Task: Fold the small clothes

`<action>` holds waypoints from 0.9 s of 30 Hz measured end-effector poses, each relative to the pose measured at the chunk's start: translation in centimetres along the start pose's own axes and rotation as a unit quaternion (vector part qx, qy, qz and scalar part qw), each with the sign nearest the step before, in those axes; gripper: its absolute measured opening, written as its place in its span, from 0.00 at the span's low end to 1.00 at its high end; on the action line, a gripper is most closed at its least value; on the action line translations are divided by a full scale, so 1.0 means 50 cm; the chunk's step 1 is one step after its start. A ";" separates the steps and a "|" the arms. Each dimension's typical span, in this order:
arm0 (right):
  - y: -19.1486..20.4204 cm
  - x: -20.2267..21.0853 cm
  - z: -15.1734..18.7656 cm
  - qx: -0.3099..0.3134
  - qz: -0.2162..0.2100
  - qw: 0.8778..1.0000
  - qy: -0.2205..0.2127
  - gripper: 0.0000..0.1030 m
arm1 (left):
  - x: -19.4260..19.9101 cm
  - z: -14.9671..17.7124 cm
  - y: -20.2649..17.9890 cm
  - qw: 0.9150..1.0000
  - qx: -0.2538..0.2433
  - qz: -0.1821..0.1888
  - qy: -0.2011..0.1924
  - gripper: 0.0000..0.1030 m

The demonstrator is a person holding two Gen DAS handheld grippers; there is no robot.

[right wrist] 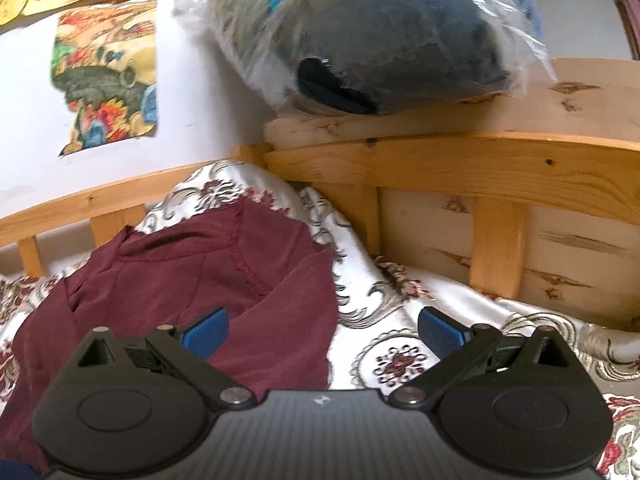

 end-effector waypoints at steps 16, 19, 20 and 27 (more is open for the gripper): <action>0.292 0.036 0.114 0.324 -0.100 0.937 0.086 1.00 | 0.130 0.053 0.204 0.989 0.013 -0.149 -0.020 0.96; 0.293 0.049 0.128 0.338 -0.096 0.930 0.107 1.00 | 0.141 0.070 0.212 0.991 0.000 -0.137 -0.009 0.96; 0.289 0.055 0.130 0.339 -0.094 0.929 0.111 1.00 | 0.143 0.076 0.211 0.992 -0.009 -0.130 -0.001 0.96; 0.246 0.174 0.145 0.355 -0.112 0.920 0.121 1.00 | 0.182 0.110 0.201 0.991 -0.084 -0.100 0.005 0.97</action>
Point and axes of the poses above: each gripper's, at about its wrist camera, not at the fingertips, and x roughly against the way its jaws point, y to its left, z to its underside, the point moved 8 cm from there along -x, roughly the way its jaws point, and after that the axes turned 13 degrees about x, right-handed, at the moved point
